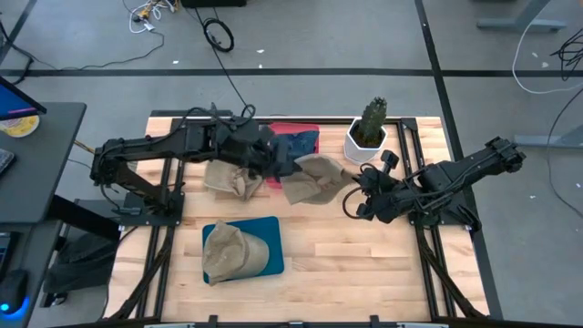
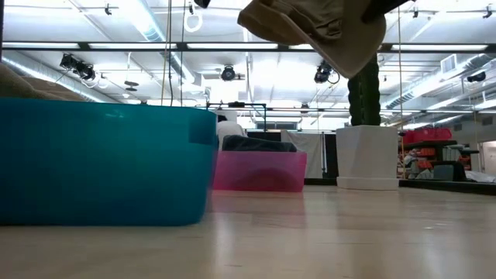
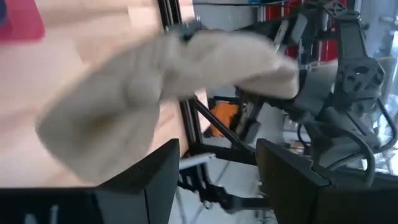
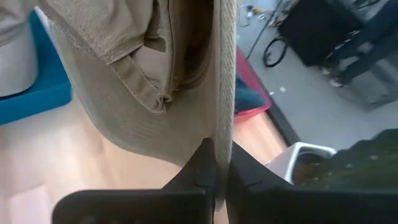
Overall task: Pick & Place hat
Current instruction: Put the bottom right brown cap into the blue bin
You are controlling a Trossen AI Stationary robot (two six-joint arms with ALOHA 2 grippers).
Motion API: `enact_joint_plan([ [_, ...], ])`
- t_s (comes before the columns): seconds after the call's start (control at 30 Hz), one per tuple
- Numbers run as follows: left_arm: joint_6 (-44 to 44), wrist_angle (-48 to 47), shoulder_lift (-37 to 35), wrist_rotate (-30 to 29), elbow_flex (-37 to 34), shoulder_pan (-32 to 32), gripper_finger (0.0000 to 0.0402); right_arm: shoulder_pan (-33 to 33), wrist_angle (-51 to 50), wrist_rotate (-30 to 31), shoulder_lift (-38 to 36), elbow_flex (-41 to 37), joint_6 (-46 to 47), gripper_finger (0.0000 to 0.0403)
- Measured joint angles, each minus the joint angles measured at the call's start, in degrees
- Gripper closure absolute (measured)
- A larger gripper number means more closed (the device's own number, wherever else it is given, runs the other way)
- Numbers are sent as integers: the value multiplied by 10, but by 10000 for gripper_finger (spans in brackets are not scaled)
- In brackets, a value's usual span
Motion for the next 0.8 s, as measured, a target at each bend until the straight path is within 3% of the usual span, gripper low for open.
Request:
enact_joint_plan([
  [0.17,-62,0,0,-7,0,-8,186,0,0,42,0,0,-1,397],
  [0.4,-156,16,0,-125,0,-7,186,0,2,51,0,0,-25,396],
  [0.8,-226,35,13,-153,0,-3,186,0,52,93,0,0,-84,395],
])
